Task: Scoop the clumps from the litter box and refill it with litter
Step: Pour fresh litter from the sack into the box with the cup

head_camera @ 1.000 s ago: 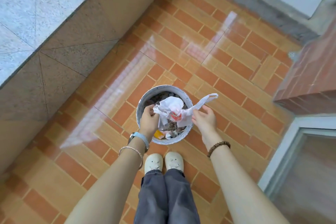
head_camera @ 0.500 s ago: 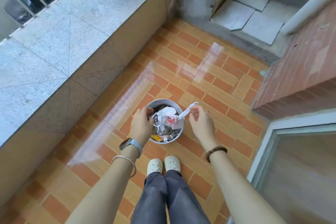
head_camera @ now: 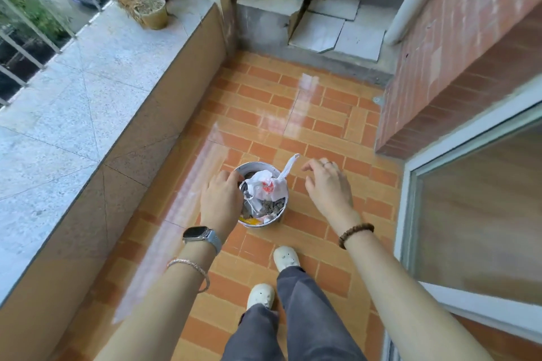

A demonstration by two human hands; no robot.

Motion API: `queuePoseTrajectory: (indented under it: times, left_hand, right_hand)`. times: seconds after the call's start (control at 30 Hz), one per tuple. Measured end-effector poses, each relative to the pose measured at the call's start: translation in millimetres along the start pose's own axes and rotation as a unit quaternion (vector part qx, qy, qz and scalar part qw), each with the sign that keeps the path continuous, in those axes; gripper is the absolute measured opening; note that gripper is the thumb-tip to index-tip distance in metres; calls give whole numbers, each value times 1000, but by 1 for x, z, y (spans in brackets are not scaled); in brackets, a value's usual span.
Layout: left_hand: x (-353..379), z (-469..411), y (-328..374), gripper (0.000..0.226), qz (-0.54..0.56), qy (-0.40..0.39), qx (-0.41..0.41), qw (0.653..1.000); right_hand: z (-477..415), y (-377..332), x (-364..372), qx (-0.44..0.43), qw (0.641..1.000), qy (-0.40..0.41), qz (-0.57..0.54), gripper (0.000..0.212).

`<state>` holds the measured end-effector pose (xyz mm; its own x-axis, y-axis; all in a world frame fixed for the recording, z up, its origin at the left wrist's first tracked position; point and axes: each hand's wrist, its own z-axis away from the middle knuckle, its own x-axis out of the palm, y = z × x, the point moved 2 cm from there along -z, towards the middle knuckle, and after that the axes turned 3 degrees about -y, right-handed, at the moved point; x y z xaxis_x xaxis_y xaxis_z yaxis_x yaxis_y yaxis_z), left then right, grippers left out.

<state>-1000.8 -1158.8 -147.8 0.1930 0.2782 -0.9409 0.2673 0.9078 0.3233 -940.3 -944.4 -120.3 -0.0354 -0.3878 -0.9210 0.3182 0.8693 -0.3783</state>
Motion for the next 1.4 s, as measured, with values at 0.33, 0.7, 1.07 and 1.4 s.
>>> queuePoseTrajectory:
  times: [0.33,0.7,1.07,1.4]
  left_hand:
    - [-20,30,18,28,-9,-44,175,984]
    - [-12,63,118,31,3,-102,330,938]
    - [4,165,166,31,22,-162,449,878]
    - [32,304,237,31,16,-199,578,791]
  right_hand:
    - [110,0,-19,133,987,88,-13,21]
    - [225,42,-69,282,944,172,1,19]
    - [373,44,-62,396,893,208,-39,17]
    - [537,47,-64,512,809,283,-56,19]
